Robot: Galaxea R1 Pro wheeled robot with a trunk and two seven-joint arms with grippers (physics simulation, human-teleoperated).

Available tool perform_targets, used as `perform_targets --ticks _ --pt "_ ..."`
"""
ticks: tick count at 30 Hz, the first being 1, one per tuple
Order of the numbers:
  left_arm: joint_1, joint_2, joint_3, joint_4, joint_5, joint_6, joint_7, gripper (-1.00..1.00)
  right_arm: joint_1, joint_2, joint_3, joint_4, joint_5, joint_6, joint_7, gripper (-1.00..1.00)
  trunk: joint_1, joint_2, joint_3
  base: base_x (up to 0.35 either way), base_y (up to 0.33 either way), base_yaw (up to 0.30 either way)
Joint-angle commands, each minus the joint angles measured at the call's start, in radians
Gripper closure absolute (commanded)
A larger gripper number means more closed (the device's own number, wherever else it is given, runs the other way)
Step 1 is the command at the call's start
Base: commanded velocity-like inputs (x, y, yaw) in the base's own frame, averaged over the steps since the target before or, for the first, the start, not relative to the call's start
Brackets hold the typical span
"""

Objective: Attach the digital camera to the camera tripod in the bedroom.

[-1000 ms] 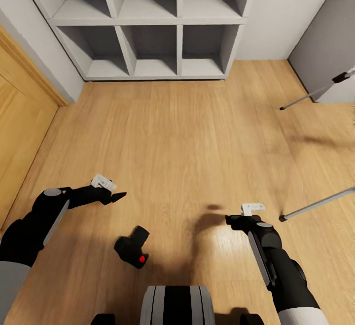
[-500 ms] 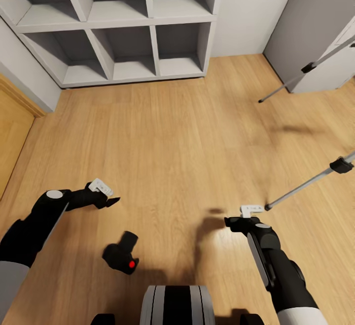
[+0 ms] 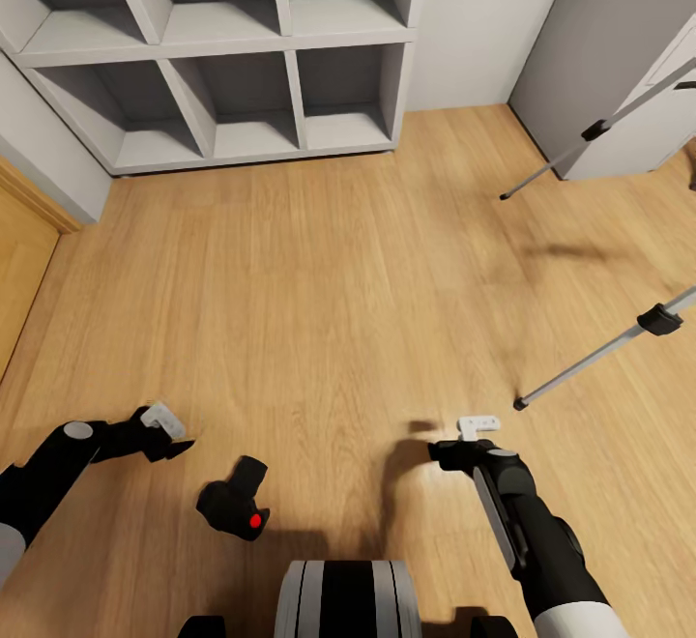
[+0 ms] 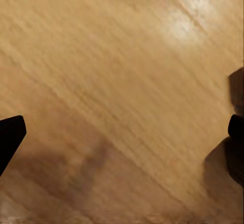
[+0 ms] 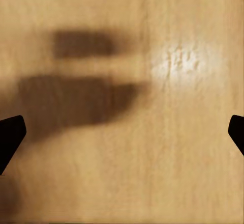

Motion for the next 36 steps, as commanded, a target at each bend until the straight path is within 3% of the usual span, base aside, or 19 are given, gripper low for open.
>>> perform_targets --ticks 1,12,20,30,31,32,36 --pt "0.000 0.007 -0.002 0.014 0.000 -0.009 -0.003 -1.00 0.000 0.000 0.000 -0.001 0.006 0.005 0.009 -1.00 0.000 0.000 -0.001 0.000 0.000 -0.002" --pt "0.000 0.077 -0.003 0.142 0.002 -0.153 -0.010 -1.00 0.000 -0.002 0.001 0.019 0.006 -0.006 0.094 -1.00 0.000 0.000 -0.001 0.000 0.000 0.000" --pt "0.000 0.087 -0.002 0.207 0.004 -0.248 -0.014 -1.00 0.000 -0.001 0.001 0.037 0.007 -0.017 0.104 -1.00 0.000 0.000 -0.001 0.000 0.000 0.000" --pt "0.000 0.088 -0.003 0.224 0.002 -0.285 -0.039 -1.00 0.000 -0.001 0.001 0.040 0.008 -0.020 0.106 -1.00 0.000 0.000 -0.001 0.000 0.000 0.000" --pt "0.000 0.088 -0.003 0.224 0.002 -0.288 -0.049 -1.00 0.000 -0.001 0.001 0.040 0.009 -0.020 0.106 -1.00 0.000 0.000 -0.001 0.000 0.000 0.000" --pt "0.000 0.088 -0.003 0.224 0.005 -0.318 -0.122 -1.00 -0.001 -0.001 0.001 0.041 0.010 -0.021 0.105 -1.00 0.000 0.000 -0.001 0.000 0.000 0.000" --pt "0.000 0.085 -0.003 0.224 0.029 -0.382 -0.242 -1.00 -0.001 -0.001 0.001 0.042 0.011 -0.022 0.105 -1.00 0.000 0.000 -0.001 0.000 0.000 0.000"
